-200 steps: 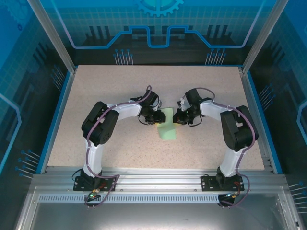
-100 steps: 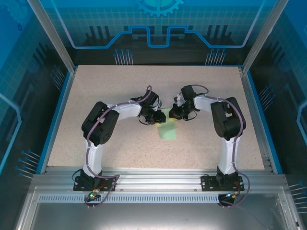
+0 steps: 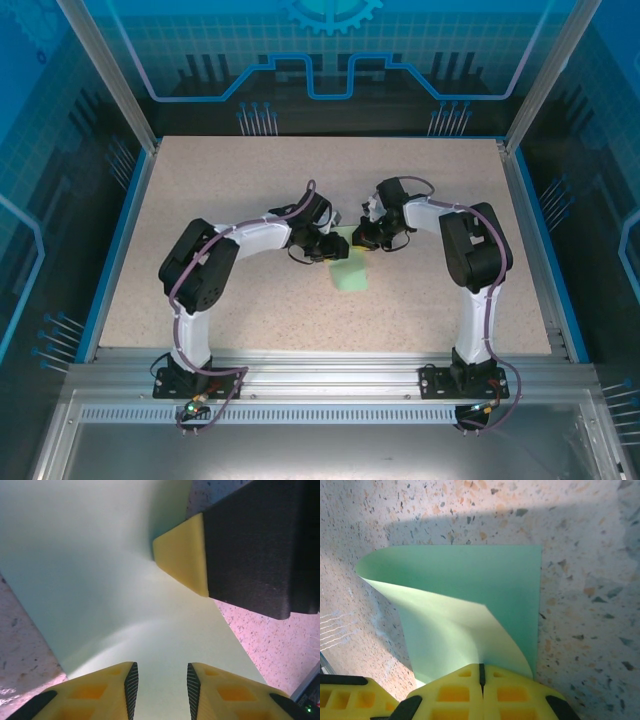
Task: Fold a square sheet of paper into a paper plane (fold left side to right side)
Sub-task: Hold the square sheet of paper at the center of the table, then first fold the square sheet of paper in half at the center of the table.
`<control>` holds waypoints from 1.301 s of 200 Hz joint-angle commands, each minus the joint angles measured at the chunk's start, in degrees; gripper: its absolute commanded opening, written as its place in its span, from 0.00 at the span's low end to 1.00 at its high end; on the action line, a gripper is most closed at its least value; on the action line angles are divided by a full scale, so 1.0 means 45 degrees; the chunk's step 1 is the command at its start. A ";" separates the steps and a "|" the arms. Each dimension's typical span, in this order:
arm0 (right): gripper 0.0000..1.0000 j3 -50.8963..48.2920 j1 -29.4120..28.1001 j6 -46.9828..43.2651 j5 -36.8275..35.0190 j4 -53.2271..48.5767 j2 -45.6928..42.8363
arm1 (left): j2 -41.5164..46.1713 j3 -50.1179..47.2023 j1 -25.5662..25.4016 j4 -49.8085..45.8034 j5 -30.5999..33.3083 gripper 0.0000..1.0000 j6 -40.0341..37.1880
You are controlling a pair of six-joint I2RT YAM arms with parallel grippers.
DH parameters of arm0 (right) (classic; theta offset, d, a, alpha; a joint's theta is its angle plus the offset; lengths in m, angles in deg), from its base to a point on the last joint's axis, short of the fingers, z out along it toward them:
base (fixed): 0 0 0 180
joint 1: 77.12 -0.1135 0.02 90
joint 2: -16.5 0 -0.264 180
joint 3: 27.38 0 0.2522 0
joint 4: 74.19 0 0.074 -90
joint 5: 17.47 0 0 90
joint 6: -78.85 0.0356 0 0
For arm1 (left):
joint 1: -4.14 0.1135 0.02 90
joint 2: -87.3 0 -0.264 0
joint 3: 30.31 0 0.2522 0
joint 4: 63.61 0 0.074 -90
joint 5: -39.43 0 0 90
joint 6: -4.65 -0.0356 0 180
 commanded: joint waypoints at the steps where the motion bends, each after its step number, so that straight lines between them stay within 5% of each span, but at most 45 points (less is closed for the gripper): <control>1: 0.05 -0.0410 -0.0048 -0.0063 -0.1217 -0.0923 0.0677 | -0.0098 -0.0227 -0.0170 0.0233 -0.0338 0.35 -0.0415; 260: 0.05 -0.0350 -0.0302 0.0161 -0.1772 -0.1441 0.0854 | 0.1348 -0.3670 -0.1520 0.2194 -0.0224 0.35 -0.0768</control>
